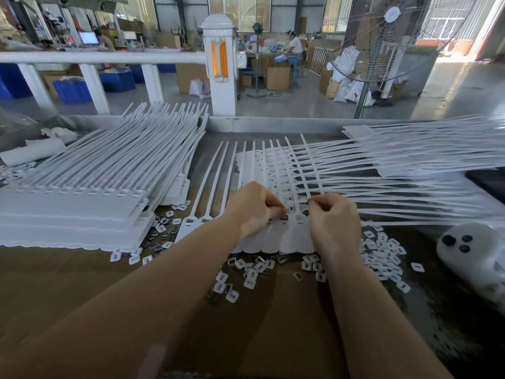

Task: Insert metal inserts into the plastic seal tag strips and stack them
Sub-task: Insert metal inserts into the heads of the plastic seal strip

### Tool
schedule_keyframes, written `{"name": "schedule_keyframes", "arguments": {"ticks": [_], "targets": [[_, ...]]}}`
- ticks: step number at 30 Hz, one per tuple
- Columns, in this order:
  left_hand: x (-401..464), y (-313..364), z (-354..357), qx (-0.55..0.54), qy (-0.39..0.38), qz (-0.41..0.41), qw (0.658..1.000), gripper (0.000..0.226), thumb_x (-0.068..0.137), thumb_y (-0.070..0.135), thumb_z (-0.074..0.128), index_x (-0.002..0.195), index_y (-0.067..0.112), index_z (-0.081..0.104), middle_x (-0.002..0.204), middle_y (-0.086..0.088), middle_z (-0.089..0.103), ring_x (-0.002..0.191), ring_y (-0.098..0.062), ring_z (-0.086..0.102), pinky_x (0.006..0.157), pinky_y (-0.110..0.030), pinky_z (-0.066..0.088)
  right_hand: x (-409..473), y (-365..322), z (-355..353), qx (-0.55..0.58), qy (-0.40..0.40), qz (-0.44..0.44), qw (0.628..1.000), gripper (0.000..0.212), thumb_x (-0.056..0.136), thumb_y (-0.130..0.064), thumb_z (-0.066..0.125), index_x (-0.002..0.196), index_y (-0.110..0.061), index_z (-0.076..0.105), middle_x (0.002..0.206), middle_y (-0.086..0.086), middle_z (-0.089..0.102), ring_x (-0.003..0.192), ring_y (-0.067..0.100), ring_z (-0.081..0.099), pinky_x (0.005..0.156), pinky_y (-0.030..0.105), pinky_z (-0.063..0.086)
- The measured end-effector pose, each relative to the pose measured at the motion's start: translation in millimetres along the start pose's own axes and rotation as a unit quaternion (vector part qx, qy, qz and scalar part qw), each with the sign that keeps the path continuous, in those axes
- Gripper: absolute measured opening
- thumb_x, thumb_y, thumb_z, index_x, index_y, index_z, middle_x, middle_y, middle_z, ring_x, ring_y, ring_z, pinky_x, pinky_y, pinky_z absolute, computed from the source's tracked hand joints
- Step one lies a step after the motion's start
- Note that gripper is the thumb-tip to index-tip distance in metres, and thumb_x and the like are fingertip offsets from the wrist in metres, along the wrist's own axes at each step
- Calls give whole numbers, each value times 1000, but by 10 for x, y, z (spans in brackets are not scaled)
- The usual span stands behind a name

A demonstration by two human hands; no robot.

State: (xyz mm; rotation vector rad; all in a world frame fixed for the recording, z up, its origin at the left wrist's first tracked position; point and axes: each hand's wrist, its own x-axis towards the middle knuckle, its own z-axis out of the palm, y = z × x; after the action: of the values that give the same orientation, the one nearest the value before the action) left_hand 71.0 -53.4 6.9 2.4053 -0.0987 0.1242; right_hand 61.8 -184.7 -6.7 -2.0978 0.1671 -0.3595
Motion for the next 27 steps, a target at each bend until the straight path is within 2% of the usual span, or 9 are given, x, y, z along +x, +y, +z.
{"name": "schedule_keyframes", "arguments": {"ticks": [5,9,11,12,15,17,23,27], "targets": [[-20,-41,-26,-16,16,6,1000,16,86,18,65,99,11,73,83,5,61,66,3,48,55,3,34,-4,9,5,2,2,-4,1000,10,92,-22,53,85,-27,58,102,0,63,91,16,55,94,46,43],[-50,-37,-49,9,26,21,999,9,84,18,68,90,18,74,70,21,54,60,8,49,55,4,35,-1,9,7,4,1,-1,1000,11,92,-22,52,92,-23,63,104,0,63,95,17,56,95,47,42],[-68,-26,-49,30,20,36,999,9,83,19,68,89,22,74,71,24,51,63,8,51,58,0,37,-6,13,-1,6,-1,-1,1000,11,92,-21,52,91,-25,62,104,0,63,96,17,56,95,46,42],[-76,-25,-46,47,15,45,998,9,83,21,68,89,24,74,74,23,51,69,4,52,64,-3,38,-8,14,-5,4,-2,-2,1000,10,92,-21,52,89,-26,61,104,0,63,95,17,56,95,46,42],[-98,-23,-32,90,2,52,995,11,86,25,64,94,26,73,86,16,51,88,-9,52,89,-31,42,-10,8,-11,-1,-2,-3,1000,11,92,-22,52,86,-29,58,104,-1,63,94,15,55,96,46,41],[-107,-14,-31,95,-4,46,994,13,87,25,62,95,26,72,89,14,52,93,-12,53,95,-39,40,-9,0,-7,-2,-2,-1,1000,11,92,-22,52,84,-30,56,104,-2,63,92,15,55,96,46,41],[-108,0,-32,71,12,38,997,14,88,21,61,95,24,72,89,13,52,98,-15,55,94,-35,40,-5,12,-1,1,-1,-1,1000,9,92,-23,53,90,-26,61,102,-1,63,93,16,56,96,46,42],[-124,-14,-20,98,6,46,994,14,89,24,60,95,28,71,96,12,56,98,-14,53,98,-41,37,-8,12,1,4,1,-2,1000,11,92,-21,52,86,-29,58,102,-1,63,92,16,56,95,46,42]]}}
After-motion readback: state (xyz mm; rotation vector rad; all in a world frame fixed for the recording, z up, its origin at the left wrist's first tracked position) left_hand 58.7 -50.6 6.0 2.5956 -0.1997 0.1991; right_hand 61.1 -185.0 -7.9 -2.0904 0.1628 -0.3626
